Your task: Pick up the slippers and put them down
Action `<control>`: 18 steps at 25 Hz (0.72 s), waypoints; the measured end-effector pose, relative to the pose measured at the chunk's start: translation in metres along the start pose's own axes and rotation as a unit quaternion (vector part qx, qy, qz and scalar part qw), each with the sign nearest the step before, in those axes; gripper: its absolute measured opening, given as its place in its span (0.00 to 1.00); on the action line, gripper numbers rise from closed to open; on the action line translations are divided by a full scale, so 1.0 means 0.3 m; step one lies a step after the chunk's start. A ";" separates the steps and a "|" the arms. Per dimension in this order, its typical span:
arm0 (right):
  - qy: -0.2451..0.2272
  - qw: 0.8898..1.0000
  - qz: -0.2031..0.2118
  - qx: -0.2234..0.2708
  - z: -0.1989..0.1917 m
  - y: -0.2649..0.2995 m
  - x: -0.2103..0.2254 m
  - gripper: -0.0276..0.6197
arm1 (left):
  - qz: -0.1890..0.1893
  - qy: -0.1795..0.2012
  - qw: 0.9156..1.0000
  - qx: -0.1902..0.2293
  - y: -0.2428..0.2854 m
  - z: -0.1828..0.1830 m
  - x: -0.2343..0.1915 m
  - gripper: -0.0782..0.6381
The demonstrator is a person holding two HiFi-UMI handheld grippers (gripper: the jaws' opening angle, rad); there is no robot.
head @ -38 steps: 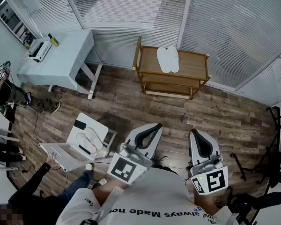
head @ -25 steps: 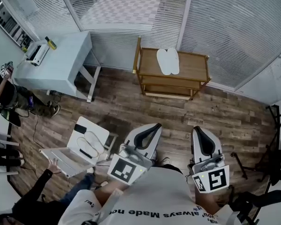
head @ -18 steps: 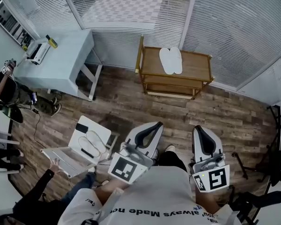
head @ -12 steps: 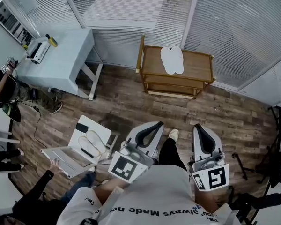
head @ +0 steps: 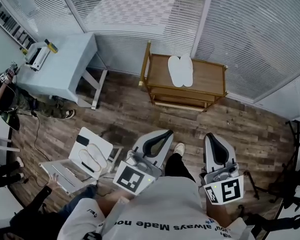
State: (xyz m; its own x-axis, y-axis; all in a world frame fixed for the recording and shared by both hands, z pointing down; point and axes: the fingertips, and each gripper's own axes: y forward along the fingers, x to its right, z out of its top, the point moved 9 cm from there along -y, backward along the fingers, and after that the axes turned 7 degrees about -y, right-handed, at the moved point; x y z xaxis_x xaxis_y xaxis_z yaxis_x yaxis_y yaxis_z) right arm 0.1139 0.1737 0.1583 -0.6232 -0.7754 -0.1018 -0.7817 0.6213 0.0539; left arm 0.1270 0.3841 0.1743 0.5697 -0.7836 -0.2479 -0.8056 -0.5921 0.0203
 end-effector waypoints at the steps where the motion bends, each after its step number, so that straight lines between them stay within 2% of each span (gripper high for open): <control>1: 0.000 1.000 0.003 -0.001 -0.003 0.015 0.029 0.07 | 0.002 0.002 1.000 0.000 0.030 0.001 -0.004 0.13; 12: 0.006 1.000 0.026 -0.004 -0.031 0.167 0.367 0.07 | 0.040 -0.002 0.999 0.004 0.372 0.023 -0.039 0.13; 18: 0.006 0.999 0.040 0.001 -0.053 0.220 0.507 0.07 | 0.057 0.000 0.998 0.007 0.508 0.012 -0.046 0.13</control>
State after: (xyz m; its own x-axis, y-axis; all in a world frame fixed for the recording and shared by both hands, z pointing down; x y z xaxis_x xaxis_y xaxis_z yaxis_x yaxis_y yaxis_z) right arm -0.0327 0.0950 0.1622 -0.6835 -0.7250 -0.0849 -0.7298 0.6810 0.0601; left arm -0.0041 0.3054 0.1774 0.4743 -0.8457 -0.2448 -0.8675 -0.4963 0.0340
